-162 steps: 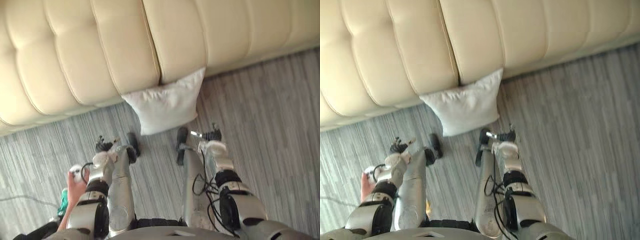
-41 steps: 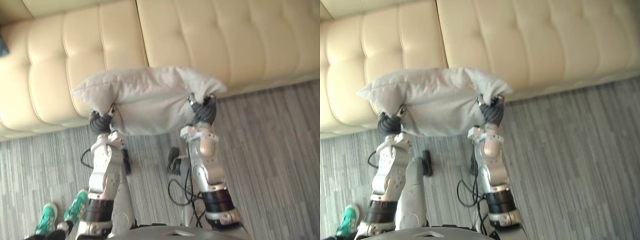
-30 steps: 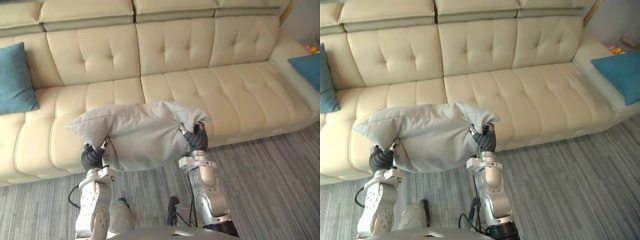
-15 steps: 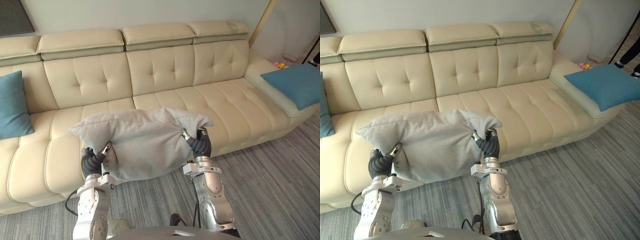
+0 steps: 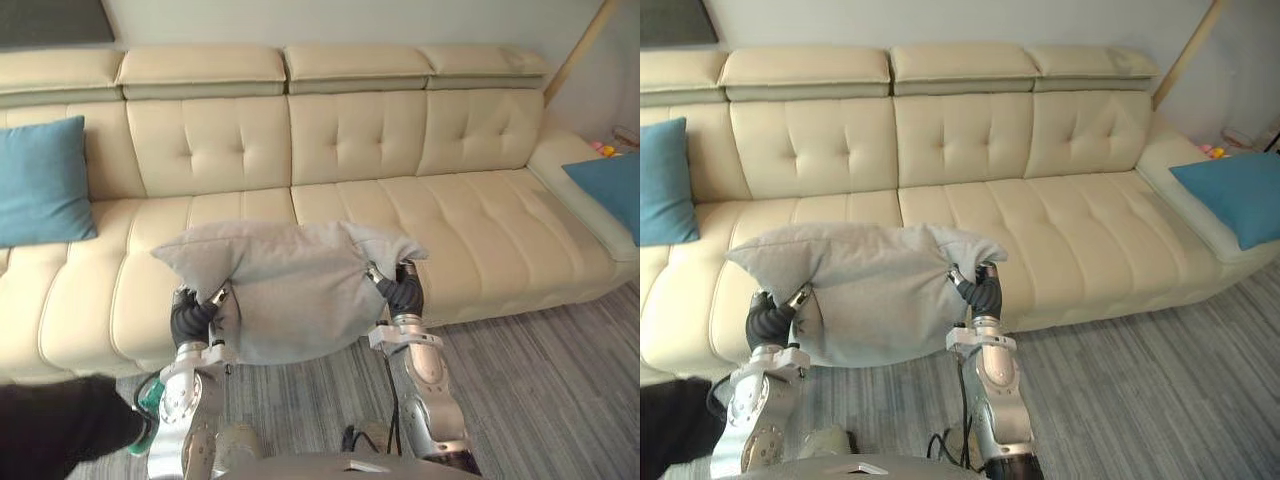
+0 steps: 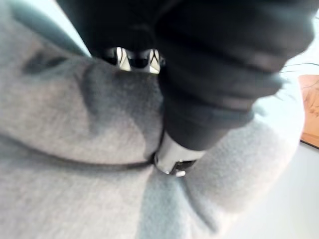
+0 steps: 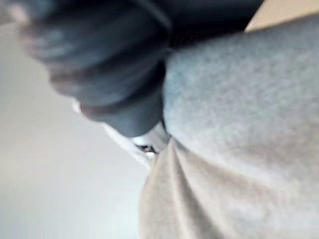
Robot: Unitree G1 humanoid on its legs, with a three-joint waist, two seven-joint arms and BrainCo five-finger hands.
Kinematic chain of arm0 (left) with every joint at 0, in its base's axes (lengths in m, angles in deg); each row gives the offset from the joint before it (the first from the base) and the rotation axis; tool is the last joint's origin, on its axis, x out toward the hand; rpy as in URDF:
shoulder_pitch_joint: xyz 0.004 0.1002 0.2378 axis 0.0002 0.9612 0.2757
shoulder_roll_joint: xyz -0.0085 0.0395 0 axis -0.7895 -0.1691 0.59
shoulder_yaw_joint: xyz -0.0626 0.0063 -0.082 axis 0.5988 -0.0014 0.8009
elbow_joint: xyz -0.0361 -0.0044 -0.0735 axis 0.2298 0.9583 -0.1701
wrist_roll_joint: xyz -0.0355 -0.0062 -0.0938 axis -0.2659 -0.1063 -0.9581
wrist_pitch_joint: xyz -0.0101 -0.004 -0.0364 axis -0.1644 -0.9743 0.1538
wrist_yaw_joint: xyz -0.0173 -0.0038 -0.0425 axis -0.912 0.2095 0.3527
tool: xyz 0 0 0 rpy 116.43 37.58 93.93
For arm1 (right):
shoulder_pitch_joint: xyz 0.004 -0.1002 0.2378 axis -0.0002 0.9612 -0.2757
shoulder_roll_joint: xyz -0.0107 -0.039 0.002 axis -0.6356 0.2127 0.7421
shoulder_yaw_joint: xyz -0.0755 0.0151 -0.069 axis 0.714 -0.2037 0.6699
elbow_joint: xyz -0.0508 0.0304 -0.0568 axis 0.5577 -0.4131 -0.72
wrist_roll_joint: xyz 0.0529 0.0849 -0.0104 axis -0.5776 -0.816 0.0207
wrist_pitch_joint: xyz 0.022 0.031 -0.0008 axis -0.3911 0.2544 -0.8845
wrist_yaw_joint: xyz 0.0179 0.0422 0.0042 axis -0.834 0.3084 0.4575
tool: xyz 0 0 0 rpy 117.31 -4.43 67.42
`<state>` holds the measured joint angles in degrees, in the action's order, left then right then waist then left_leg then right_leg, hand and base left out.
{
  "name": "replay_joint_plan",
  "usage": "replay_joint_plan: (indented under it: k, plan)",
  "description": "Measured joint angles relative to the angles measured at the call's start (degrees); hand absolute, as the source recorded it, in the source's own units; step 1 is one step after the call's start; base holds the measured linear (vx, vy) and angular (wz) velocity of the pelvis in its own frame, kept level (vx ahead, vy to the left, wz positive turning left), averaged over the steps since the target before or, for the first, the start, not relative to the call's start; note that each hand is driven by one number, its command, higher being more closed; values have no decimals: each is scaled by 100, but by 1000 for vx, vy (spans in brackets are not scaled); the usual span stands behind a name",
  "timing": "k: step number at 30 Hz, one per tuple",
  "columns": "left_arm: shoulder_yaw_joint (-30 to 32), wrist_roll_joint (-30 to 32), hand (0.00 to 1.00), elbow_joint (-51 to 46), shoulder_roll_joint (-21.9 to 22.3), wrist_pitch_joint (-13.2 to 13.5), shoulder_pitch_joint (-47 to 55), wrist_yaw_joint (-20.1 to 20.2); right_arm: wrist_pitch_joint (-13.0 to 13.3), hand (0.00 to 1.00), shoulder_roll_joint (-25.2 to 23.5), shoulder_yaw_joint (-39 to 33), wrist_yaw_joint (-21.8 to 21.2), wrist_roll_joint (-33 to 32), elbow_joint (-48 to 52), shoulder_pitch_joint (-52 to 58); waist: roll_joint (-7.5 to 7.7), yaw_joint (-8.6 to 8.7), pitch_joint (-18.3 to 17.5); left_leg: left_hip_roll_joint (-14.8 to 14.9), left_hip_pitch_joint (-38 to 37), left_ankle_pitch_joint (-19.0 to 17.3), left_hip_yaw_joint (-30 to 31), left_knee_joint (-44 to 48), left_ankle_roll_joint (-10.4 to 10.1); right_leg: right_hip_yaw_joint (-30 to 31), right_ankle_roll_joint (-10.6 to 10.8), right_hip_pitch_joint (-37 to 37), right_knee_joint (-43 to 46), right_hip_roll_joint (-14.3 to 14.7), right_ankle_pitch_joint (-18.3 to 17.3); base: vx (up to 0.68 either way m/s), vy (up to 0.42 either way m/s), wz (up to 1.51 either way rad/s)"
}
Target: Pick up cushions and gather them together orderly.
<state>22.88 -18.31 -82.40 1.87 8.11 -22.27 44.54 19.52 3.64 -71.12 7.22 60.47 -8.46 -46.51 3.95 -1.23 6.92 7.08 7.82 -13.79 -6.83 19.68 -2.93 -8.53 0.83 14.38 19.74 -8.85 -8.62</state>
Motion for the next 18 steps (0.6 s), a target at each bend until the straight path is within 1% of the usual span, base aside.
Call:
replay_joint_plan:
  k: [1, 2, 3, 4, 5, 6, 7, 8, 9, 10, 11, 12, 13, 14, 15, 16, 17, 18]
  plan:
    - [-8, 0, 100, 43, -48, 0, -112, -14, -1, 100, 15, -19, -6, -1, 33, -134, 79, 109, 70, -178, 239, -217, 210, 759, 71, 27, 253, 10, -78, -34, 200, 102, -117, 47]
    - [-50, 0, 100, 93, 13, 0, -131, -13, 2, 100, 114, -56, 0, -1, 80, -194, -103, 148, 179, -213, 191, -313, 273, 1173, 83, -26, 284, 35, 152, -31, 216, 75, -50, 29]
    - [-126, -1, 100, 244, 68, 10, -160, -7, 7, 100, 179, -92, 12, -1, 51, -229, -194, 166, 265, -236, -160, -697, 199, 853, -73, 68, 338, 323, 814, -38, 120, 60, -101, 13]
    - [-125, -2, 100, 500, 40, -6, -204, -4, -86, 100, 162, -138, 36, -1, 5, -193, -141, 253, 254, -333, -244, -692, 277, 621, -41, 314, 268, 509, 1092, -27, -65, 74, -123, 13]
    - [-142, -2, 100, 550, 53, -8, -205, -4, -102, 100, 180, -131, 41, -1, 5, -186, -180, 295, 247, -315, -242, -696, 347, 580, -66, 299, 225, 494, 1073, 19, -93, 220, -216, 24]
    - [-246, -6, 100, 587, 125, -11, -177, 0, -105, 100, 324, -131, 40, -8, 68, -156, -387, 332, 173, -117, -233, -699, 475, 330, -216, 51, 173, 423, 828, 220, -155, 252, -156, 16]
    - [-274, -8, 100, 584, 171, -11, -164, 4, -105, 100, 376, -131, 39, -11, 134, -114, -468, 339, 128, -31, -250, -658, 532, 193, -250, -51, 127, 374, 688, 308, -162, 358, -169, 15]
    - [-291, -11, 100, 572, 242, -10, -152, 4, -105, 100, 406, -133, 38, -19, 223, -68, -543, 377, 86, 39, -231, -538, 600, 250, -314, -183, 26, 348, 636, 388, -141, 278, -112, 16]
    - [-293, -14, 100, 571, 287, -10, -140, 4, -105, 100, 420, -131, 37, -21, 308, -26, -572, 404, 68, 102, -151, -453, 661, 406, -445, -243, -39, 323, 664, 431, -179, 441, -212, 26]
    - [-319, -16, 100, 570, 380, -12, -118, 4, -104, 100, 448, -134, 37, -38, 384, 40, -586, 475, 58, 168, -49, -277, 673, 587, -576, -347, -111, 219, 649, 434, -224, 367, -184, 31]
    - [-376, -15, 100, 570, 392, -16, -89, 4, -104, 100, 500, -151, 38, -71, 463, 104, -586, 504, 57, 184, 40, -88, 621, 746, -530, -398, -139, 164, 735, 381, -240, 462, -208, 54]
    - [-432, -16, 100, 554, 472, -15, -68, 9, -90, 100, 648, -159, 36, -77, 642, 208, -584, 595, 78, 168, 31, 222, 336, 1030, -410, -528, -341, 466, 1623, 172, -325, 251, -147, 47]
    - [-437, -19, 100, 562, 482, 7, -56, 17, -63, 100, 718, -146, -3, -81, 687, 250, -698, 577, -31, 362, 86, 213, 88, 1239, -404, -413, -268, 560, 1120, 353, -564, 201, -168, 42]
    - [-430, -17, 100, 555, 419, 42, -98, 34, -66, 100, 707, -137, 2, -84, 719, 236, -684, 558, -86, 417, 165, 185, -104, 1464, -417, -468, -237, 373, 503, 370, -137, 74, -149, 32]
    - [-446, -36, 100, 590, 482, 42, -178, 44, -72, 100, 774, -146, 21, -88, 760, 270, -797, 530, -128, 566, 358, 383, -206, 1809, -288, -613, -288, 273, 425, 403, -137, 204, -134, 32]
    - [-446, -63, 100, 593, 484, 41, -178, 54, -74, 100, 797, -157, 28, -87, 774, 282, -790, 510, -123, 606, 472, 587, -325, 1979, -251, -642, -296, 152, 285, 380, -141, 299, -105, 41]
    - [-479, -69, 100, 599, 490, 38, -159, 73, -78, 100, 782, -182, 67, -86, 814, 357, -784, 492, -120, 644, 539, 547, -551, 2004, -248, -747, -293, -86, 31, 317, -139, 315, -74, 40]
    - [-518, -69, 100, 599, 492, 38, -160, 77, -78, 100, 778, -209, 72, -87, 858, 421, -783, 499, -120, 646, 546, 517, -652, 1958, -202, -822, -293, -204, -63, 281, -139, 330, -29, 62]
